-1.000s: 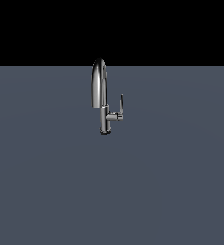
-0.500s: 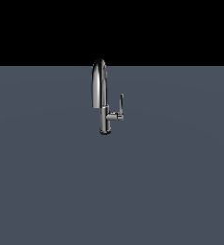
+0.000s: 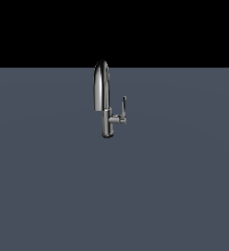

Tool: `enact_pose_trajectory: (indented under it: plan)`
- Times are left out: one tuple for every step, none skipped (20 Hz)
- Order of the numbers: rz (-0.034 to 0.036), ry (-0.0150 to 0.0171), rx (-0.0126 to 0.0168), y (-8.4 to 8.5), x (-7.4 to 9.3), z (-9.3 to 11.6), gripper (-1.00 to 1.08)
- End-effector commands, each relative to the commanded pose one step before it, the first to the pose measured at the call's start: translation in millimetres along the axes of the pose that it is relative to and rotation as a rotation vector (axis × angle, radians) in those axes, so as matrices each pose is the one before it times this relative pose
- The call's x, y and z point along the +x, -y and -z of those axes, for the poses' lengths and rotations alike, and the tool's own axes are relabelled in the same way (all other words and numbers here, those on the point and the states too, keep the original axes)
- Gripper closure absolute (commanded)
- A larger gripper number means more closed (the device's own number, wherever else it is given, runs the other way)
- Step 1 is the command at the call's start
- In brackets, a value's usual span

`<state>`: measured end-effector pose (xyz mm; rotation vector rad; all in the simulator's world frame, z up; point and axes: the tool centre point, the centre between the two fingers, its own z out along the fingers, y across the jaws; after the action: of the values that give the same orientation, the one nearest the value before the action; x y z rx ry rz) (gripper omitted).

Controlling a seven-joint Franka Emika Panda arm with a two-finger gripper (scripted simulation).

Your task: Turn on the faucet by rotating a designated handle.

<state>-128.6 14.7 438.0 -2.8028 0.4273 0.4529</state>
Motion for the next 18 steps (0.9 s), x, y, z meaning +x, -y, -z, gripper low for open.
enact_pose_trajectory:
  plan:
    - [-0.03659, 0.03496, 0.03928, 3.04, 15.99, -0.47, 1.08]
    - [-0.01448, 0.01404, 0.0157, 1.25, 6.31, -0.16, 1.08]
    - [-0.01453, 0.01412, 0.01579, 1.25, 6.34, -0.15, 1.08]
    - [-0.01457, 0.01419, 0.01588, 1.26, 6.37, -0.15, 1.08]
    - [-0.01462, 0.01426, 0.01597, 1.26, 6.39, -0.15, 1.08]
    - [-0.01467, 0.01433, 0.01605, 1.26, 6.42, -0.14, 1.08]
    - [-0.01472, 0.01441, 0.01614, 1.27, 6.44, -0.14, 1.08]
    - [-0.01478, 0.01449, 0.01623, 1.27, 6.47, -0.14, 1.08]
    - [-0.01483, 0.01457, 0.01633, 1.27, 6.5, -0.13, 1.08]
    - [-0.01489, 0.01466, 0.01642, 1.27, 6.53, -0.13, 1.08]
    - [-0.01496, 0.01475, 0.01652, 1.28, 6.56, -0.13, 1.08]
    - [-0.01503, 0.01485, 0.01663, 1.28, 6.59, -0.12, 1.08]
    - [-0.01511, 0.01495, 0.01673, 1.28, 6.62, -0.12, 1.08]
    - [-0.01519, 0.01506, 0.01685, 1.29, 6.66, -0.12, 1.08]
    - [-0.01528, 0.01517, 0.01697, 1.29, 6.7, -0.11, 1.08]
    - [-0.01539, 0.0153, 0.01711, 1.29, 6.74, -0.11, 1.08]
    - [-0.0155, 0.01542, 0.01724, 1.3, 6.78, -0.1, 1.08]
    - [-0.01562, 0.01556, 0.01739, 1.31, 6.83, -0.1, 1.08]
